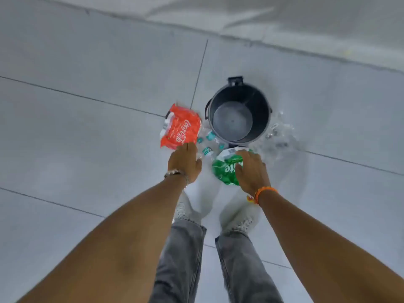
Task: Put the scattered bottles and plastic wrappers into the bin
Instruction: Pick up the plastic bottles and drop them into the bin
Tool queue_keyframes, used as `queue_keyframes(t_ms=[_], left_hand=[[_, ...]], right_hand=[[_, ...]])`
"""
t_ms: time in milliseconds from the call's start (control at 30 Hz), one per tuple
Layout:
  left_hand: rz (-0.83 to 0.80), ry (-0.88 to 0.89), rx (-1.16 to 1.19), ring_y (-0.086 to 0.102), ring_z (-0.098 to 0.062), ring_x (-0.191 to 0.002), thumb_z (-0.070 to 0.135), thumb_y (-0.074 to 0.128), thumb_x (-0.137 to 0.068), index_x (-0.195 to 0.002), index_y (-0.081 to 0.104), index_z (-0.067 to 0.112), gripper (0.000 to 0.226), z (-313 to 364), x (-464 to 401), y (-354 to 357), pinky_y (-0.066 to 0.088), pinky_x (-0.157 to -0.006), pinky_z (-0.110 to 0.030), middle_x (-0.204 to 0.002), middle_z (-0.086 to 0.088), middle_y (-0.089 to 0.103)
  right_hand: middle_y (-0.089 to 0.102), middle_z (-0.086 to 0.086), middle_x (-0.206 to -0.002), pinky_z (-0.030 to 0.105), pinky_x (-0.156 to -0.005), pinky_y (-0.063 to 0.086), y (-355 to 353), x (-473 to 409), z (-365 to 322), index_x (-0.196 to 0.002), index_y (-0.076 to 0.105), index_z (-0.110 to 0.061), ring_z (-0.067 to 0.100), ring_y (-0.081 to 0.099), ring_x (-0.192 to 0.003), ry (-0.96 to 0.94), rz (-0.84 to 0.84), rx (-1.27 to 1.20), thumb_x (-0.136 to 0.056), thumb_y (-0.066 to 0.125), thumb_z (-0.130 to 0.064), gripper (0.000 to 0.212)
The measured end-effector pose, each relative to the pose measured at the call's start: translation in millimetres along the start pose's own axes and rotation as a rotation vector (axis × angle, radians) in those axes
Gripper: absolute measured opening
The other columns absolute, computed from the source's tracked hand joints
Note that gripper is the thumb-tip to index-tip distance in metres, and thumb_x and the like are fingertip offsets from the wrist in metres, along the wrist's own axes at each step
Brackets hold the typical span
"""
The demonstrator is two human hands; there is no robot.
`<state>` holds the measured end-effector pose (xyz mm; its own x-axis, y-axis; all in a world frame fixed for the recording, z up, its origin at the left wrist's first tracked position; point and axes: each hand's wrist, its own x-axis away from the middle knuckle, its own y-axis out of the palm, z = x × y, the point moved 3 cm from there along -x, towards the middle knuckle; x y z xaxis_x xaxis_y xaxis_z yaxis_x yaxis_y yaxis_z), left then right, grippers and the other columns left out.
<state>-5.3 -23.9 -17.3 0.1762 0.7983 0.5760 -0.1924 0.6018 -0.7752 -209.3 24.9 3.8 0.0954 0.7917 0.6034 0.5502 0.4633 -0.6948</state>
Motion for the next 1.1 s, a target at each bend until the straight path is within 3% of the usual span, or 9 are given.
queue_keyframes(t_ms=[167, 333, 467, 633, 767, 833, 900, 1000, 1100], left_hand=[[-0.164, -0.139, 0.023, 0.056, -0.032, -0.117, 0.032, 0.063, -0.090, -0.132, 0.050, 0.011, 0.048, -57, -35, 123, 0.049, -0.098, -0.043, -0.128, -0.012, 0.057], [-0.197, -0.218, 0.093, 0.052, -0.029, -0.127, 0.032, 0.065, -0.092, -0.143, 0.040, 0.006, 0.062, -88, -76, 204, 0.045, -0.105, -0.037, -0.137, -0.012, 0.051], [-0.092, -0.266, 0.133, 0.050, -0.029, -0.126, 0.031, 0.072, -0.088, -0.140, 0.042, 0.007, 0.065, -92, -97, 231, 0.043, -0.106, -0.036, -0.136, -0.012, 0.047], [0.009, -0.391, 0.207, 0.056, -0.029, -0.120, 0.031, 0.082, -0.081, -0.135, 0.043, 0.009, 0.070, -98, -119, 253, 0.053, -0.101, -0.039, -0.129, -0.011, 0.054], [0.011, -0.432, 0.273, 0.064, -0.027, -0.101, 0.038, 0.079, -0.077, -0.122, 0.050, 0.012, 0.060, -97, -111, 250, 0.060, -0.083, -0.038, -0.113, -0.008, 0.062], [0.077, -0.487, 0.386, 0.066, -0.021, -0.086, 0.041, 0.077, -0.077, -0.113, 0.056, 0.014, 0.050, -93, -96, 233, 0.054, -0.067, -0.030, -0.105, -0.005, 0.068], [0.154, -0.524, 0.531, 0.064, -0.017, -0.075, 0.034, 0.078, -0.081, -0.109, 0.061, 0.013, 0.039, -84, -79, 209, 0.050, -0.060, -0.024, -0.101, -0.006, 0.073], [0.290, -0.440, 0.748, 0.065, -0.009, -0.070, 0.028, 0.079, -0.084, -0.107, 0.066, 0.013, 0.030, -51, -61, 152, 0.050, -0.052, -0.009, -0.097, -0.003, 0.072], [0.498, -0.242, 0.818, 0.061, -0.003, -0.057, 0.027, 0.080, -0.083, -0.093, 0.067, 0.016, 0.020, -16, -61, 87, 0.052, -0.052, -0.016, -0.076, -0.001, 0.068]], right_hand=[[0.062, 0.016, -0.129, 0.048, -0.101, 0.049, 111, -38, 44, -0.135, 0.056, -0.015, 0.035, 0.052, -0.125, 0.014, -0.114, -0.016, -0.092, 0.055, -0.011, 0.044], [0.062, 0.012, -0.127, 0.045, -0.099, 0.050, 191, -60, 82, -0.131, 0.059, -0.013, 0.033, 0.053, -0.122, 0.058, -0.170, -0.027, -0.090, 0.056, -0.007, 0.041], [0.062, 0.008, -0.126, 0.044, -0.098, 0.051, 225, -49, 112, -0.127, 0.059, -0.017, 0.030, 0.054, -0.122, 0.086, -0.198, -0.038, -0.091, 0.057, -0.009, 0.037], [0.063, 0.004, -0.121, 0.039, -0.093, 0.053, 248, -44, 138, -0.126, 0.059, -0.020, 0.023, 0.054, -0.117, 0.108, -0.221, -0.055, -0.092, 0.055, -0.007, 0.036], [0.063, 0.004, -0.121, 0.037, -0.094, 0.052, 245, -45, 147, -0.126, 0.059, -0.019, 0.023, 0.055, -0.117, 0.130, -0.231, -0.072, -0.092, 0.055, -0.007, 0.037], [0.063, 0.004, -0.124, 0.036, -0.097, 0.051, 238, -47, 148, -0.128, 0.058, -0.019, 0.022, 0.054, -0.119, 0.150, -0.237, -0.078, -0.092, 0.055, -0.008, 0.038], [0.061, 0.003, -0.128, 0.035, -0.100, 0.050, 232, -52, 148, -0.131, 0.056, -0.019, 0.022, 0.054, -0.122, 0.155, -0.265, -0.058, -0.093, 0.054, -0.011, 0.039], [0.061, 0.006, -0.129, 0.035, -0.102, 0.050, 217, -64, 149, -0.132, 0.054, -0.018, 0.023, 0.054, -0.124, 0.174, -0.303, -0.061, -0.093, 0.053, -0.013, 0.040], [0.062, 0.007, -0.127, 0.038, -0.099, 0.052, 207, -75, 151, -0.130, 0.055, -0.016, 0.025, 0.056, -0.123, 0.175, -0.308, -0.042, -0.092, 0.053, -0.014, 0.039]])
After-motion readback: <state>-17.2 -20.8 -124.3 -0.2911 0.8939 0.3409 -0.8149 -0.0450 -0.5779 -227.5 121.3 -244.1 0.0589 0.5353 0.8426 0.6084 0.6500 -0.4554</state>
